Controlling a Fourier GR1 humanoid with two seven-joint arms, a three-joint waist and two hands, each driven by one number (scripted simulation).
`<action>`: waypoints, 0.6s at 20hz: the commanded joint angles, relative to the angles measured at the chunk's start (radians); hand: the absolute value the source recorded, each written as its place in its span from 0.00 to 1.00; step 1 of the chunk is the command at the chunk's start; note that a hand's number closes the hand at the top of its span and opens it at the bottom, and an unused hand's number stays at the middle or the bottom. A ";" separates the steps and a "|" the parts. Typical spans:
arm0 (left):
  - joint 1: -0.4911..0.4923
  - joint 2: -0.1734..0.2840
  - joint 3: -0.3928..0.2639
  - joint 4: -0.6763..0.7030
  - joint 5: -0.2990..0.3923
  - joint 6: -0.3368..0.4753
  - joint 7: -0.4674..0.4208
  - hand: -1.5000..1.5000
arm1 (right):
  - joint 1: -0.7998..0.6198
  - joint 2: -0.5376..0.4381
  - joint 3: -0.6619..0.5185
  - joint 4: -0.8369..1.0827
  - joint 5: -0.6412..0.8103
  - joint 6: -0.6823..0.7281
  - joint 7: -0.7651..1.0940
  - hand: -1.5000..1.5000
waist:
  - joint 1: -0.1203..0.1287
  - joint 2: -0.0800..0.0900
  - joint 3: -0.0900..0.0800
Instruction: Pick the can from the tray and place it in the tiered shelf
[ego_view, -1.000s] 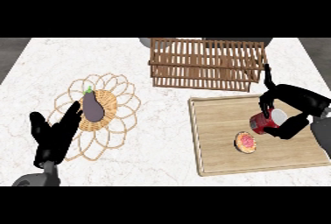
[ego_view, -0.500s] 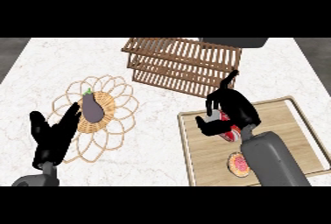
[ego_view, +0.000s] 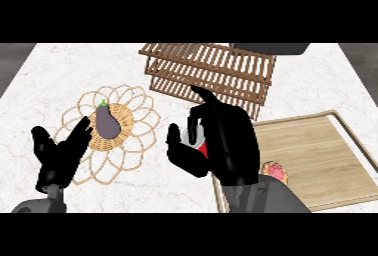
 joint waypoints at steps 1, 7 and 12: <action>0.065 -0.029 -0.022 0.009 -0.002 -0.009 -0.021 0.50 | -0.165 0.017 0.033 -0.160 0.082 0.078 0.295 1.00 | 0.011 0.006 -0.006; 0.075 -0.009 -0.002 -0.006 0.011 -0.026 -0.009 0.50 | -0.389 0.017 -0.060 -0.205 0.066 0.224 0.476 1.00 | 0.020 0.012 -0.004; 0.005 0.019 0.027 0.035 0.017 -0.030 0.018 0.50 | -0.529 0.017 -0.249 -0.153 -0.014 0.297 0.466 1.00 | 0.012 0.016 -0.004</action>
